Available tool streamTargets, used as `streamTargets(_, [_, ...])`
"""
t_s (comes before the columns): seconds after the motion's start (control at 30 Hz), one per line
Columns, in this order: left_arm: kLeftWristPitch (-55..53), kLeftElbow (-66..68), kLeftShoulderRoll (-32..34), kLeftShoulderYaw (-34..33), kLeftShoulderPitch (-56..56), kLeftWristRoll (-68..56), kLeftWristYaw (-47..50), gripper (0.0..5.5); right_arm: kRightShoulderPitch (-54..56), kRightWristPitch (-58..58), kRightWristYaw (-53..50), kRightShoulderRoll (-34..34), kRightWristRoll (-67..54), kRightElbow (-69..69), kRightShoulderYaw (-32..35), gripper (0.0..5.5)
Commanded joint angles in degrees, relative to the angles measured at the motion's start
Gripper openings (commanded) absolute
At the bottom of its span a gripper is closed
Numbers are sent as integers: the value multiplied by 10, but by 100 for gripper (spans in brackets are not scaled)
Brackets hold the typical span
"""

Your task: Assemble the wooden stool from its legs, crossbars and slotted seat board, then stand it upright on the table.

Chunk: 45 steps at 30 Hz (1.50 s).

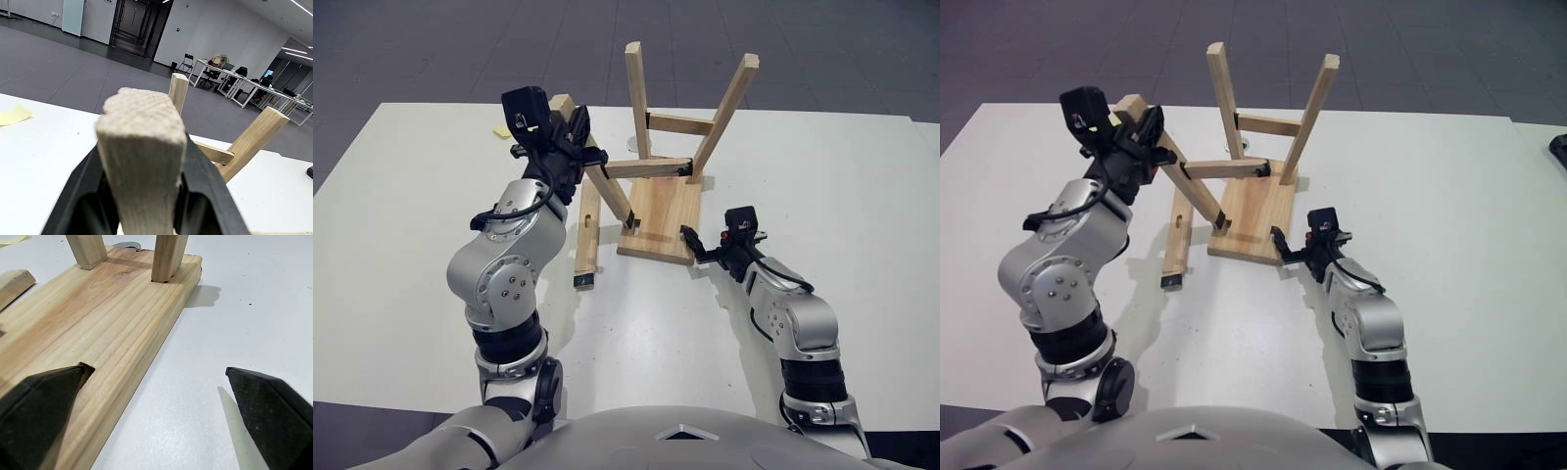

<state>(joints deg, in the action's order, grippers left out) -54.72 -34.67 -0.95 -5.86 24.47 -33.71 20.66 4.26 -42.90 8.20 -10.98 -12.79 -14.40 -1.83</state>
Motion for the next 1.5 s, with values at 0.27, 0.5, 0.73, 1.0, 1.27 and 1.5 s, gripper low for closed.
streamTargets(0.27, [-23, 0, -34, -30, -14, -18, -2, 104, -9, -19, -15, 6, 15, 16, -3, 540])
streamTargets(0.5, [-35, -1, -34, -27, -31, -7, -2, 104, -10, -16, -14, 4, 18, 18, -4, 540])
streamTargets(0.73, [-15, -3, -20, -37, -19, 7, -12, 104, -16, -15, -18, 10, 17, 13, -3, 540])
streamTargets(1.0, [-18, 16, -2, -23, -42, 34, -29, 104, -14, -8, -20, 14, 19, 15, -4, 540])
streamTargets(1.27, [35, 37, 20, 62, -92, 106, -55, 104, -17, -4, -17, 10, 33, 11, -19, 540])
streamTargets(1.5, [-21, 39, 104, 134, -129, 131, -109, 104, -9, -6, -19, 3, 56, -8, -40, 540])
